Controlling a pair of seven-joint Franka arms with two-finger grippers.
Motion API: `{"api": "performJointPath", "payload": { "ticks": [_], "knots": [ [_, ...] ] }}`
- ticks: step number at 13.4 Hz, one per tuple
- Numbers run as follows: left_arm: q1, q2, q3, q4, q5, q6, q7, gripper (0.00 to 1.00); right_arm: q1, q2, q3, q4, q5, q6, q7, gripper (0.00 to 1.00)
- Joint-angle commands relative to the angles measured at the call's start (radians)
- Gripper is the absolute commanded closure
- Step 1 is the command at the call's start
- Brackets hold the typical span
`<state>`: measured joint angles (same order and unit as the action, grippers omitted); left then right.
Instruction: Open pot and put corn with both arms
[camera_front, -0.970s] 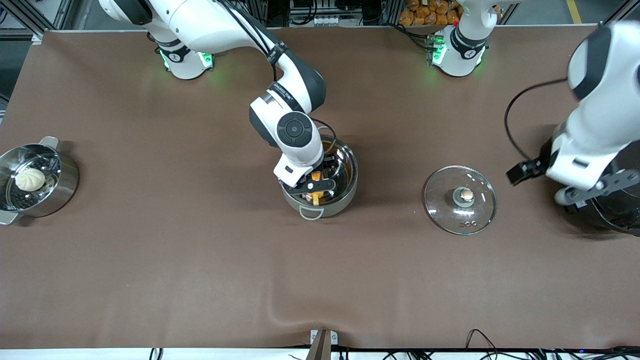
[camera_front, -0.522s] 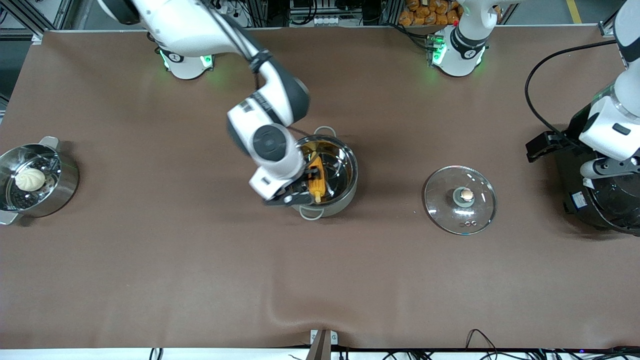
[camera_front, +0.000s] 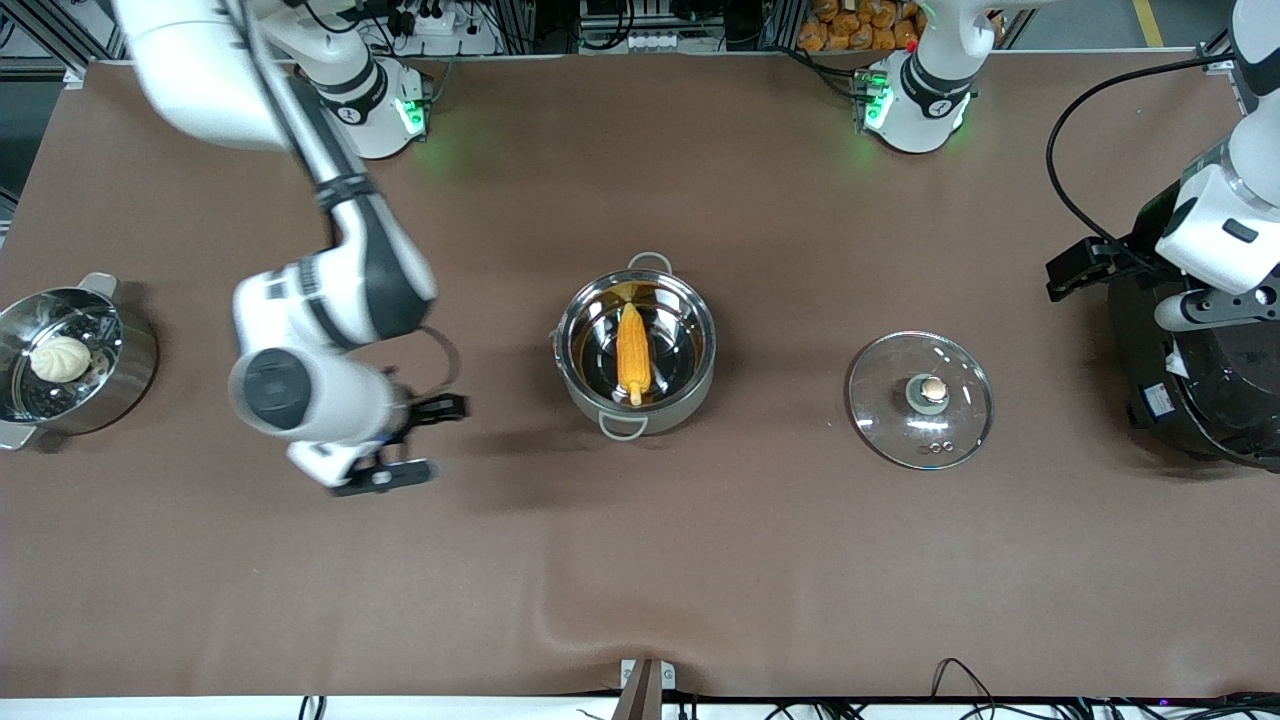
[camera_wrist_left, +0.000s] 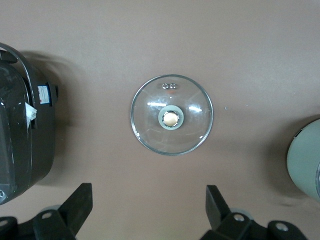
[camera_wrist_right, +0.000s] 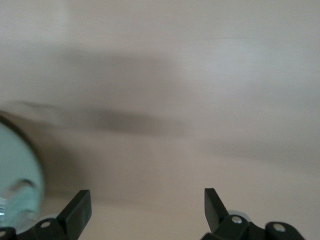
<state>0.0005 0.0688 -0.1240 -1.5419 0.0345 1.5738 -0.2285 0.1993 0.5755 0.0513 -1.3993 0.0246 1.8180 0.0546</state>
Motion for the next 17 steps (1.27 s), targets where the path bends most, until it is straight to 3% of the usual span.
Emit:
{"api": "performJointPath", "payload": {
  "ticks": [1,5,8,11,17],
  "knots": [
    [-0.004,-0.040,0.007,-0.047,-0.027,0.012,-0.002,0.00,-0.084,-0.205,0.024,-0.194,-0.018,0.010,-0.070,0.00],
    [-0.005,-0.060,0.003,-0.047,-0.027,0.000,-0.002,0.00,-0.164,-0.457,0.022,-0.358,-0.020,0.007,-0.093,0.00],
    [-0.004,-0.058,0.003,-0.038,-0.027,0.002,0.000,0.00,-0.219,-0.563,0.022,-0.371,-0.020,-0.064,-0.186,0.00],
    [-0.013,-0.050,0.003,-0.040,-0.027,0.026,-0.031,0.00,-0.253,-0.632,0.022,-0.371,-0.020,-0.131,-0.262,0.00],
    [-0.011,-0.064,-0.048,-0.035,-0.025,-0.014,-0.038,0.00,-0.281,-0.672,0.021,-0.320,-0.014,-0.222,-0.228,0.00]
  ]
}}
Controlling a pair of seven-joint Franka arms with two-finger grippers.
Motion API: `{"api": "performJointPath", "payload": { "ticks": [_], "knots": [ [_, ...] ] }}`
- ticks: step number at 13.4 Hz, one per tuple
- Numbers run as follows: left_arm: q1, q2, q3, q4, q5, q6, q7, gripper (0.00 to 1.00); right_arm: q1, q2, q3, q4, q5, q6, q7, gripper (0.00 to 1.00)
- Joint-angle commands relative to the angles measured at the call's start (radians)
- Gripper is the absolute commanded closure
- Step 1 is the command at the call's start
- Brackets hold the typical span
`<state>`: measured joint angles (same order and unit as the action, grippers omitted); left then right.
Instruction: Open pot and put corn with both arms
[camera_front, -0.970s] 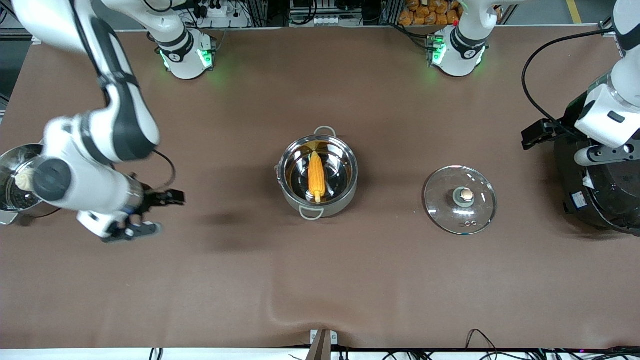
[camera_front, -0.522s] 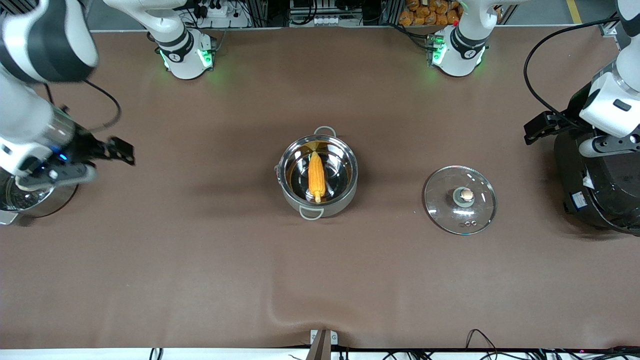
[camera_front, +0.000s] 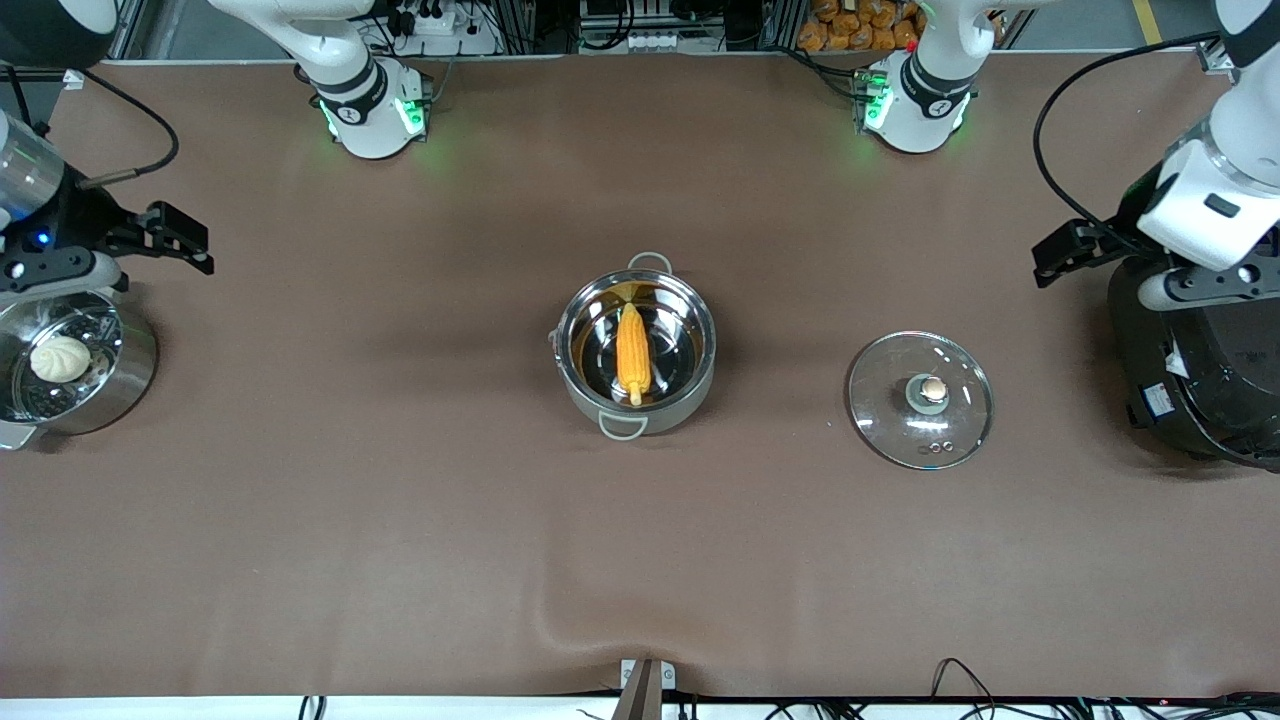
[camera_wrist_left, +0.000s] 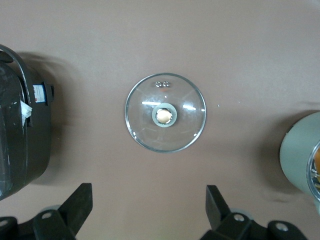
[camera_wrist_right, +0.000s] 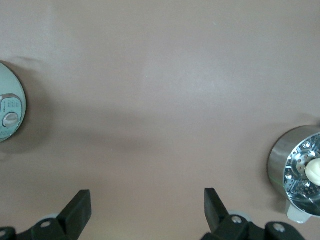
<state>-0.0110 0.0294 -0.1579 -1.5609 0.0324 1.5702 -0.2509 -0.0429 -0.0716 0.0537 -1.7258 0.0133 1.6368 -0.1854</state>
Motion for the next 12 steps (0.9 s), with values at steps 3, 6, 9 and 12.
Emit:
{"api": "performJointPath", "payload": {
  "ticks": [3,6,9,12],
  "knots": [
    [0.000,-0.025,-0.015,-0.021,-0.020,-0.013,-0.013,0.00,-0.041,-0.016,0.018,0.050,0.002,-0.115,0.015,0.00],
    [0.008,-0.029,-0.022,-0.014,-0.012,-0.056,0.005,0.00,-0.058,-0.019,0.018,0.058,0.007,-0.121,0.015,0.00],
    [0.009,-0.023,-0.020,0.027,-0.009,-0.056,0.002,0.00,-0.058,-0.019,0.018,0.054,0.007,-0.121,0.014,0.00],
    [0.002,-0.026,-0.025,0.027,-0.011,-0.062,0.002,0.00,-0.060,-0.019,0.018,0.054,0.007,-0.132,0.014,0.00]
  ]
}}
